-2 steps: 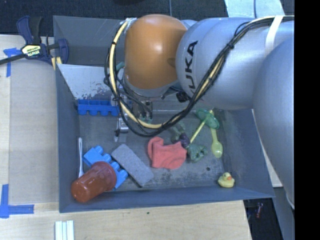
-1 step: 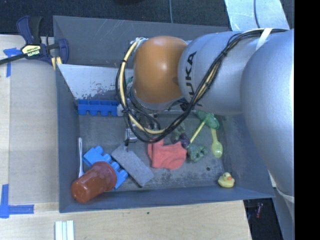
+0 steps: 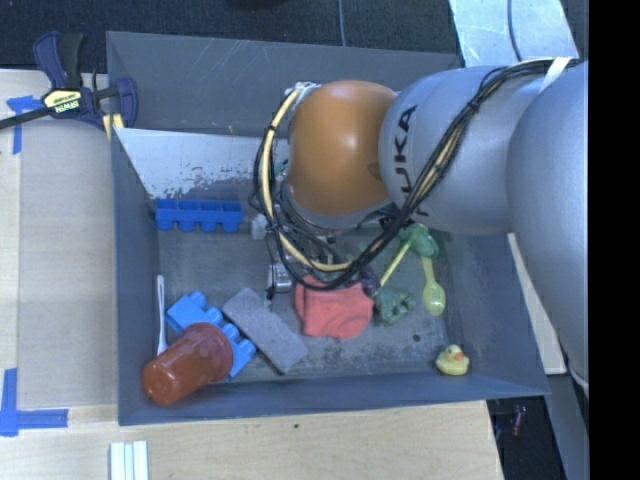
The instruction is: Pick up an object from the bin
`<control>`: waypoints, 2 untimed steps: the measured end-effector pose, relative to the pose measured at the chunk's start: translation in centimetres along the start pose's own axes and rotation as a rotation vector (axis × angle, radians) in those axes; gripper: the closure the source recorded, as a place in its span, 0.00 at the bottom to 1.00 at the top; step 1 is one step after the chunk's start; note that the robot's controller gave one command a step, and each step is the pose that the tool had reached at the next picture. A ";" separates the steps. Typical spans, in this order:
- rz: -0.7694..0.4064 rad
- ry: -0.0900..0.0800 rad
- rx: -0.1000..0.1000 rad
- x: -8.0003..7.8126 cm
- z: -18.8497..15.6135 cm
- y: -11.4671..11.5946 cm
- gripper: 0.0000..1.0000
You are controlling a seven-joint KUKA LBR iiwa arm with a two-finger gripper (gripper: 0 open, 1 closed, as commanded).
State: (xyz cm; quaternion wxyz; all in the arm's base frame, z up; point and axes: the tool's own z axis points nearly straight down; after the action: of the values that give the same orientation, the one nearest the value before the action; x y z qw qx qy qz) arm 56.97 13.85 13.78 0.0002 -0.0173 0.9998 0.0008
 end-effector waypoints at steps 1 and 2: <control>-0.081 -0.010 0.001 -0.9 2.0 -3.8 0.00; 0.128 -0.012 -0.004 4.5 1.4 -7.4 1.00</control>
Offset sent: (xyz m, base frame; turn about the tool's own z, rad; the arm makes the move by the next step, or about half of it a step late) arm -0.0428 -0.0749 -0.0146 0.1273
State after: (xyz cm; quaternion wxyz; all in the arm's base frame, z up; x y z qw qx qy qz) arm 52.74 6.32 12.33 0.0059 0.0465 0.9989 0.0029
